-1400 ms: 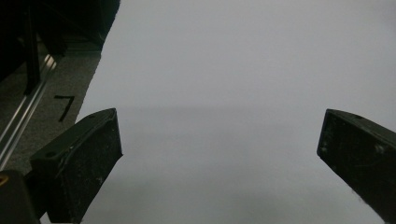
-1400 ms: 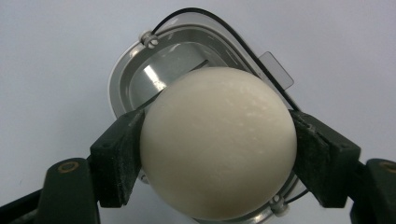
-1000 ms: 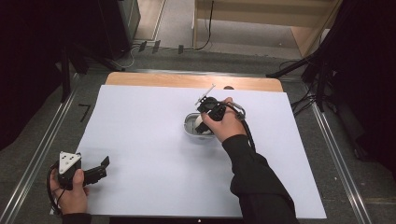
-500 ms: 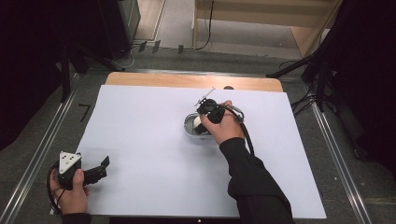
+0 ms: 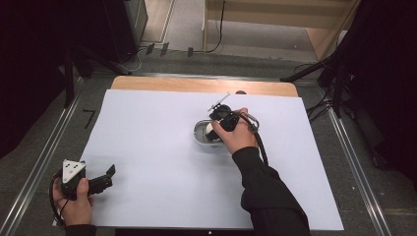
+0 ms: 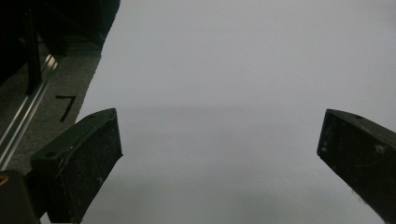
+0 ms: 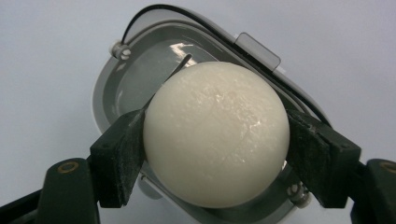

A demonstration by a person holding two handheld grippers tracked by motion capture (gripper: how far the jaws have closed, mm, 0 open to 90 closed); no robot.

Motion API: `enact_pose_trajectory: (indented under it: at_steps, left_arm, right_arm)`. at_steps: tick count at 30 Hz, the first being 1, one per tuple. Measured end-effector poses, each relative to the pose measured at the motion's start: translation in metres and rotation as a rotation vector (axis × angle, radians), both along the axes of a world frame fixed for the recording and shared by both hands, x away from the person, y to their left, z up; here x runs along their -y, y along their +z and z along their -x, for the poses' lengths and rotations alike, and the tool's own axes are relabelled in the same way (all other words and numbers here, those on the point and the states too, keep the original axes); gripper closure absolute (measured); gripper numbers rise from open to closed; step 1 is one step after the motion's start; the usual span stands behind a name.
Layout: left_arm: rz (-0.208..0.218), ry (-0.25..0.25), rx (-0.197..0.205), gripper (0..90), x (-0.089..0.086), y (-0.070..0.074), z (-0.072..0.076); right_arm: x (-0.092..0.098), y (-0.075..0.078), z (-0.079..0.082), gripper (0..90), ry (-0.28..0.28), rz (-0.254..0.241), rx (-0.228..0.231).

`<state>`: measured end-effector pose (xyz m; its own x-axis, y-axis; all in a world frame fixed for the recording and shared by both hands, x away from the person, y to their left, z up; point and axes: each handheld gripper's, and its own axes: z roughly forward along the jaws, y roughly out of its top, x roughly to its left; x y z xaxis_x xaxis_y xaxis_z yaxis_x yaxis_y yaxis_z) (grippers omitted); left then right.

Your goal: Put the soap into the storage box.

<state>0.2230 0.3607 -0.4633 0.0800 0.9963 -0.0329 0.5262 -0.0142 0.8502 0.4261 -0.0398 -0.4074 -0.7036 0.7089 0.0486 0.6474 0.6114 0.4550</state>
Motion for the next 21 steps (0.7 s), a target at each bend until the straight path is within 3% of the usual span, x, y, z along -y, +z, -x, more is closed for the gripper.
enact_pose_trajectory:
  at_steps: [5, 16, 21]
  left_arm:
    - [0.001, 0.002, 0.001, 0.1, 0.0, 0.0, 0.0]
    - [-0.003, 0.0, 0.001, 0.1, 0.001, 0.0, 0.0]
    - [-0.005, -0.001, -0.001, 0.1, 0.001, 0.0, 0.0]
  right_arm:
    - [0.005, 0.006, 0.002, 22.5, 0.006, -0.025, 0.001]
    - [0.026, 0.013, 0.016, 11.9, -0.012, -0.062, 0.071]
    - [0.038, 0.012, 0.021, 8.5, -0.03, -0.082, 0.064]
